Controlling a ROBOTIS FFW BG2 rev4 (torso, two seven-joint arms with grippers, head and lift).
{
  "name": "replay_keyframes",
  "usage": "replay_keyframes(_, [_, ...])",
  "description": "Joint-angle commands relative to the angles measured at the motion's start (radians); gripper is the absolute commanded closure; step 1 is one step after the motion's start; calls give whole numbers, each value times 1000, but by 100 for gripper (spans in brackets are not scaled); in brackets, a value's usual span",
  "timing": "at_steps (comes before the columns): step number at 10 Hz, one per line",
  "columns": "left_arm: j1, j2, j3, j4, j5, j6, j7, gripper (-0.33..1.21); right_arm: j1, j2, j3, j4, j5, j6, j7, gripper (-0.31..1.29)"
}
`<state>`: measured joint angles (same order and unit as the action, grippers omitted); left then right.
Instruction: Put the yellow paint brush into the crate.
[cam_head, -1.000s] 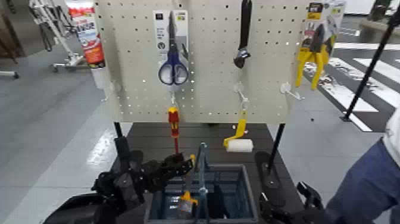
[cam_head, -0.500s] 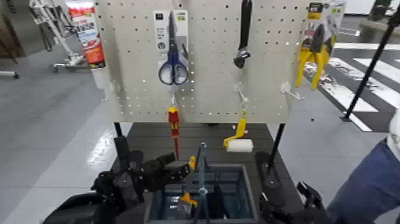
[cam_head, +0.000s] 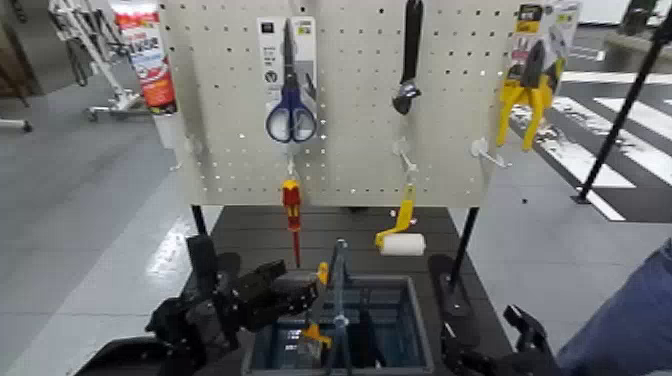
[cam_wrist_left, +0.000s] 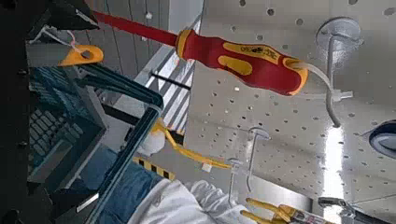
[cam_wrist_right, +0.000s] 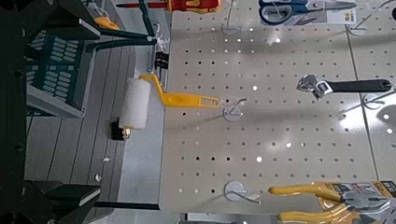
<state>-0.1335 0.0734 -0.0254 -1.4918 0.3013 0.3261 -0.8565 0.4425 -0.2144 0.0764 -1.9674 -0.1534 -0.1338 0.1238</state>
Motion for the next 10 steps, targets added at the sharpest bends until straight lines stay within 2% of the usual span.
replay_keyframes(1, [169, -29, 33, -186, -119, -65, 146, -12, 18, 1, -9, -11, 12, -13, -12, 13])
replay_keyframes(3, [296, -46, 28, -260, -156, -139, 289, -12, 38, 0, -24, -24, 18, -27, -21, 12])
replay_keyframes(5, [408, -83, 16, -321, -183, -205, 409, -12, 62, 0, -33, -36, 18, -41, -49, 13])
replay_keyframes(7, [483, -106, -2, -367, -221, -271, 504, -12, 79, 0, -47, -57, 41, -32, -50, 13])
replay_keyframes(8, [508, -130, 9, -372, -234, -306, 511, -9, 88, -2, -50, -64, 46, -32, -52, 13])
replay_keyframes(9, [549, -139, 2, -407, -272, -345, 559, -9, 99, -7, -55, -74, 49, -33, -58, 13])
replay_keyframes(10, [560, -169, 15, -421, -318, -371, 554, -9, 102, -10, -56, -76, 51, -35, -62, 13])
